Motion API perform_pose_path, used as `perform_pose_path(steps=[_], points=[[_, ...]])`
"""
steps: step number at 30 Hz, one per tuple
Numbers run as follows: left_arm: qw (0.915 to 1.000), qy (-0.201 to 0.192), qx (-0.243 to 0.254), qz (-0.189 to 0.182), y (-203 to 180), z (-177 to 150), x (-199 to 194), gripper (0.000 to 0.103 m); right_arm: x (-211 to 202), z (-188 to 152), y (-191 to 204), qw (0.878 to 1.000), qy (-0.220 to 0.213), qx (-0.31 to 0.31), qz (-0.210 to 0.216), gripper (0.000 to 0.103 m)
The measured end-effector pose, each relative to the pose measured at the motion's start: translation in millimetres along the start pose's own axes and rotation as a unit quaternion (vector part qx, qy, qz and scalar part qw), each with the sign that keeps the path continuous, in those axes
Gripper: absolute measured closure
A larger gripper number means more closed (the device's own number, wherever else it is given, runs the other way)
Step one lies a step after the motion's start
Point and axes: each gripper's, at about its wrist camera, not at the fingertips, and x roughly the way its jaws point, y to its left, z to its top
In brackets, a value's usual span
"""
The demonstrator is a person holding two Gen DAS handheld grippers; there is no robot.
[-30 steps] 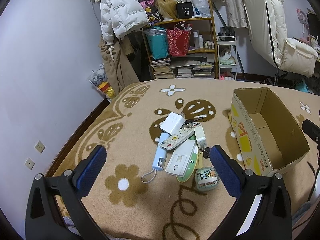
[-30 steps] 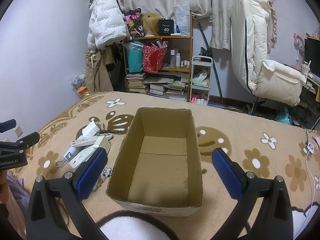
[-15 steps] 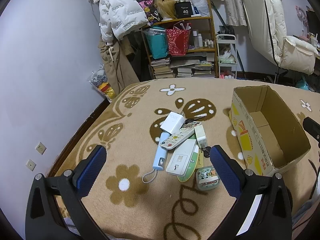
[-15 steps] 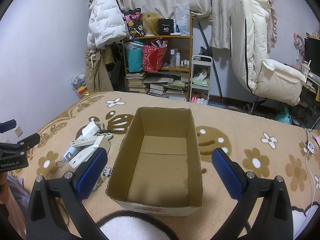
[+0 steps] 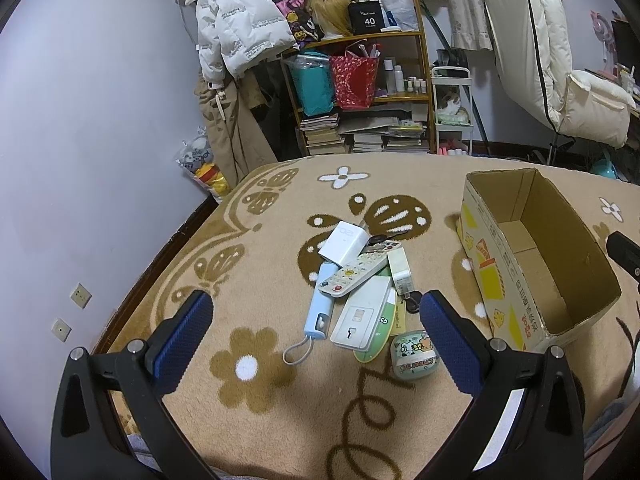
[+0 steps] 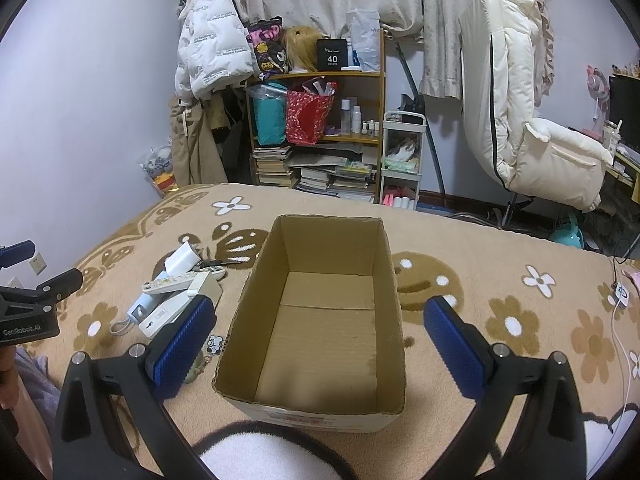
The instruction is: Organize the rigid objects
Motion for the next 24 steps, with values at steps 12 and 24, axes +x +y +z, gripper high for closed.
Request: perform_pose_path(steps=[12, 24], points=[[1.0, 0.003, 0.003, -0.001, -1.3, -0.4, 2.1, 0.001, -0.1, -0.5, 0.7, 1.0, 0.0, 0.0, 0.0, 0.0], [0.9998, 0.018, 0.0, 0.001, 2.5, 2.0, 4.8, 0.001, 0.0, 1.7, -2.7, 1.0, 0.002, 0.002, 0.0, 0.0]])
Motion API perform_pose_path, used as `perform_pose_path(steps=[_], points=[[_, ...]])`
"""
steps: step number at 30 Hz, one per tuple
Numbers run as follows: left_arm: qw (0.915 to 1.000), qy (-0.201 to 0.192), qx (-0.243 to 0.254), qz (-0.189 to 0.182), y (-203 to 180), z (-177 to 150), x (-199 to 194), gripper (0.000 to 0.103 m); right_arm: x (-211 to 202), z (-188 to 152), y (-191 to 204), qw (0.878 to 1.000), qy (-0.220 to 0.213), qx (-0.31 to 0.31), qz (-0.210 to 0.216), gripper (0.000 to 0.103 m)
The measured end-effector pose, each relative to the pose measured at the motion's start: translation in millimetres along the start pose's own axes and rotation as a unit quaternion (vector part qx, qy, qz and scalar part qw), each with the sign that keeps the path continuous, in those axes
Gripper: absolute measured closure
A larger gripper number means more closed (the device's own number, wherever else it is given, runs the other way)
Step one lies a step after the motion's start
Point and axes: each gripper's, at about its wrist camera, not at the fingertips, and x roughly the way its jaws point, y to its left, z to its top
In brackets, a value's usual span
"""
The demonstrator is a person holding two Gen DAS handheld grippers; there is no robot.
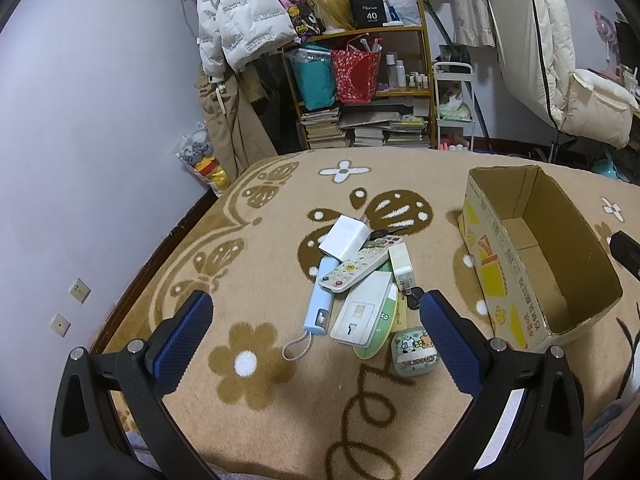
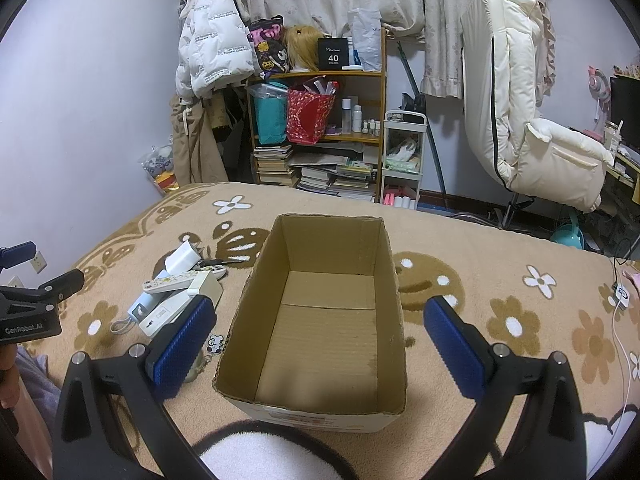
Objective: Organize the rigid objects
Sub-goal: 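Clamp the cardboard box wall with the right tool while the left tool approaches the pile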
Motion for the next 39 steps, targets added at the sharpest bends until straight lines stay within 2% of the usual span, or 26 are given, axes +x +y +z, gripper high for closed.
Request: perform_pose_path(steps=[6, 10, 24, 33, 39], points=[[0.9996, 0.025, -0.01, -0.007, 4, 6, 11, 0.001, 12, 1, -3, 1.0, 0.016, 0.008, -0.013, 0.0], [0.9987, 0.048, -0.012, -0.011, 6, 12, 24, 0.001, 29, 5, -9, 0.999, 0.044, 0.015, -0.018, 0.0], [0.9964, 0.084, -0.001, -0.007, -4, 31, 68, 0.001, 79, 14, -36, 0.992, 0.12, 0.03, -0.035, 0.0], [0.9939, 0.11, 0.003, 0.002, -7, 36, 103, 0.001, 110, 14, -52, 0.986, 0.161, 0.049, -0.019, 0.0], [0.9907, 0.136, -0.009, -0.004, -1, 36, 125, 0.001, 125, 6, -56, 0.978, 0.201, 0.056, -0.02, 0.011]])
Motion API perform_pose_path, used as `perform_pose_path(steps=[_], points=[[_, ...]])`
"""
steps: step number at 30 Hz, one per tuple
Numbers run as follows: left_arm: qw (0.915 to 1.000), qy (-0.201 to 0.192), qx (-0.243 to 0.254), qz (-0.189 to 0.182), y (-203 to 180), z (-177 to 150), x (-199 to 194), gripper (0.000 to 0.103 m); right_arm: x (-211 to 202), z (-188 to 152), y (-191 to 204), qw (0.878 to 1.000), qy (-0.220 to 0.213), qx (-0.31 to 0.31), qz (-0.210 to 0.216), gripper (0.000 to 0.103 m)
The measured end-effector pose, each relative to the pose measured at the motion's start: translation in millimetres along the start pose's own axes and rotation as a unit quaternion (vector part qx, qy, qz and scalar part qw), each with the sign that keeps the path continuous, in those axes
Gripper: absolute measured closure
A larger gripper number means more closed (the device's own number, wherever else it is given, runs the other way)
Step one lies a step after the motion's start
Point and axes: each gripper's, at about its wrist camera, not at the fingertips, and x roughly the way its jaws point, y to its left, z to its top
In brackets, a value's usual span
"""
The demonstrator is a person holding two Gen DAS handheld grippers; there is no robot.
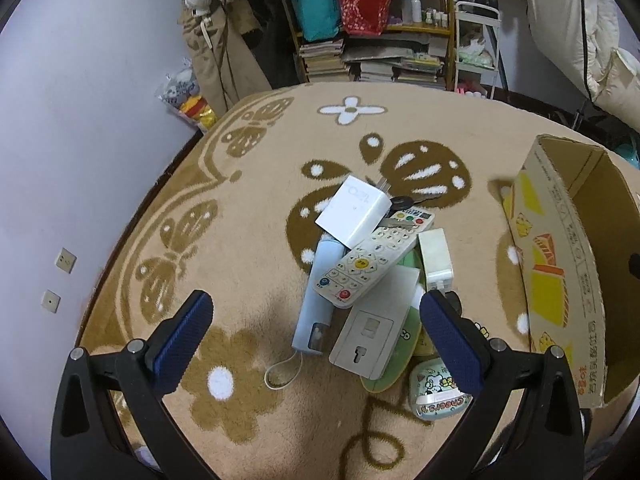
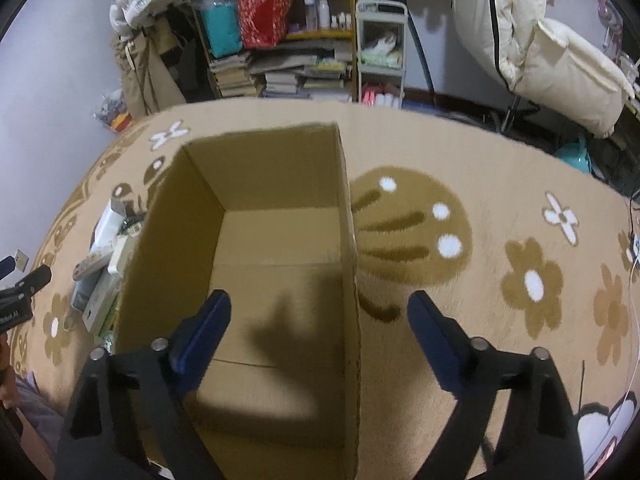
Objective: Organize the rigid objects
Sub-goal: 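Clamp the cardboard box wall with the right tool while the left tool approaches the pile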
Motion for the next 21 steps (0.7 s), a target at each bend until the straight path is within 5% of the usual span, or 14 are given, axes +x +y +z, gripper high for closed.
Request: perform_pose_path(steps=[6, 14, 21], points=[[0.9994, 0.035, -0.002, -0.003, 5, 0, 19, 0.001, 7, -3, -6, 0.999, 0.035, 0.004, -0.01, 0.03], [0.9972, 0.074, -0.006, -0.008, 6, 2, 52, 0.001, 23, -11, -4, 0.997, 0.072, -0.006, -0.02, 0.085], [0.9937, 0.106, -0.036, -0.006, 21, 5, 81, 0.001, 27, -14, -5, 0.996, 0.074, -0.017, -0.038, 0.097]])
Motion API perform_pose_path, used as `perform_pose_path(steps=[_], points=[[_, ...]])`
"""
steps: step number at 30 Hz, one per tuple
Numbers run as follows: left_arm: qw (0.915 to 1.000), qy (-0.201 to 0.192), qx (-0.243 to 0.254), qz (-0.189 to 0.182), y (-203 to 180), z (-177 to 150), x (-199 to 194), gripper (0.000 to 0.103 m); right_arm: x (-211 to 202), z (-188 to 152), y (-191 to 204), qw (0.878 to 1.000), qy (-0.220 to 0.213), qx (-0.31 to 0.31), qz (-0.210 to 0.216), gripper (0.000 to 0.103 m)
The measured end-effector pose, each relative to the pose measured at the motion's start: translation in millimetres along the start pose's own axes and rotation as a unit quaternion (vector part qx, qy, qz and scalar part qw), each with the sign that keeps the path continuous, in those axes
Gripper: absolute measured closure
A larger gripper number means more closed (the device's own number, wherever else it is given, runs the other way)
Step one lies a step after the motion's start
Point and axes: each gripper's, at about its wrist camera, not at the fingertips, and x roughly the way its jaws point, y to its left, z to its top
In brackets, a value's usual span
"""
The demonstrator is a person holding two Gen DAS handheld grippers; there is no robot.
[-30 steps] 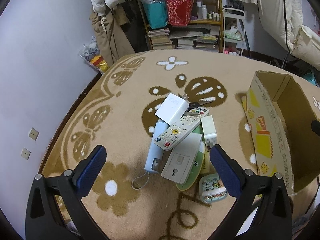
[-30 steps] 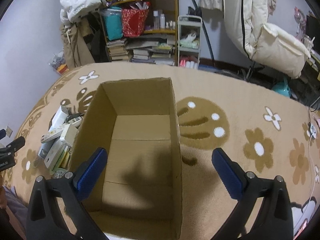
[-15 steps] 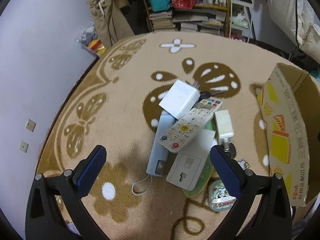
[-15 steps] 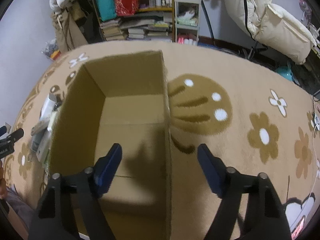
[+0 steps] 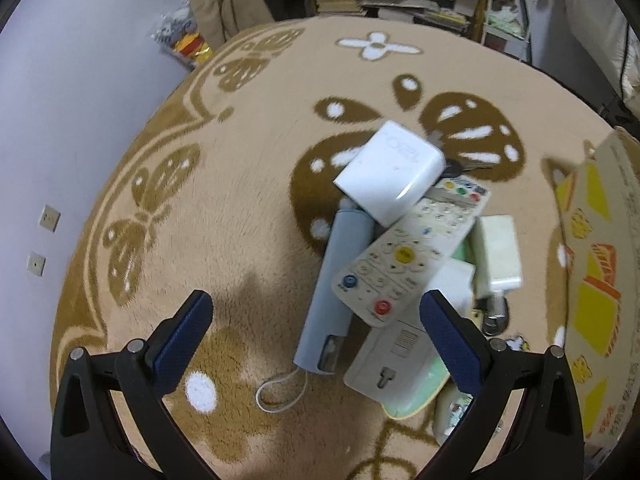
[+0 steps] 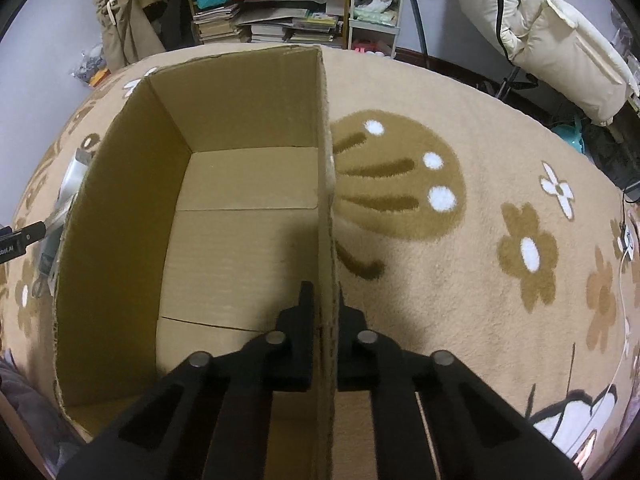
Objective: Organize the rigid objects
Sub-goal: 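Lower the left tool and grasp the light-blue cylindrical power bank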
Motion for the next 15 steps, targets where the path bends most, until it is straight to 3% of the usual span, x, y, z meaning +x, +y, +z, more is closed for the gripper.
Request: perform_pose_path(steps=[6, 15], points=[[0.9999, 0.003, -0.01, -0.012, 5, 1, 11, 0.001, 0, -1, -1, 1.0, -0.002, 0.004, 0.007, 0.098], [0.9998, 0.015, 0.005, 0.013, 1, -3, 26, 0.002, 1, 0, -3, 1.0, 0.0, 0.009, 0.011, 0.098]])
